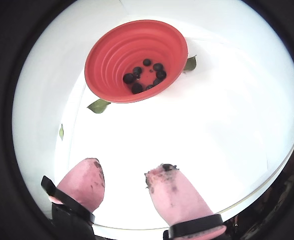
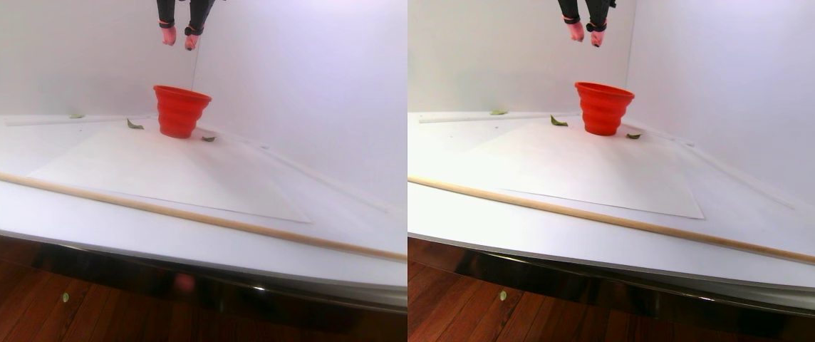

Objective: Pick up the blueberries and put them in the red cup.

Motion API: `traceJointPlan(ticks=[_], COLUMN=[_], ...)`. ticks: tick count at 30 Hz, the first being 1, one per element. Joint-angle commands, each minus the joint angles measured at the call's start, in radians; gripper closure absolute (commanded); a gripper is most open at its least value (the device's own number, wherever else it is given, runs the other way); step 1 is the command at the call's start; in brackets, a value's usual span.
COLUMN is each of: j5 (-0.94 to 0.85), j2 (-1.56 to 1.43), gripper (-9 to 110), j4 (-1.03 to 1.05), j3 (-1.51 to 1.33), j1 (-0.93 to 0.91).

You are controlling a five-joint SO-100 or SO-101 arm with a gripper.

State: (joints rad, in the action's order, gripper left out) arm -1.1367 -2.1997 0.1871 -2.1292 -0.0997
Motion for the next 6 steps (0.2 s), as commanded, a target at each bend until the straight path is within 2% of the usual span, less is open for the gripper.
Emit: traceJointPlan(ticks=[1, 6], j5=[0.003, 0.002], j2=[-0.106, -0.146], gripper=[85, 85], j4=[-0.002, -0.002], j3=[0.011, -0.012], j1=[-0.028, -0.015])
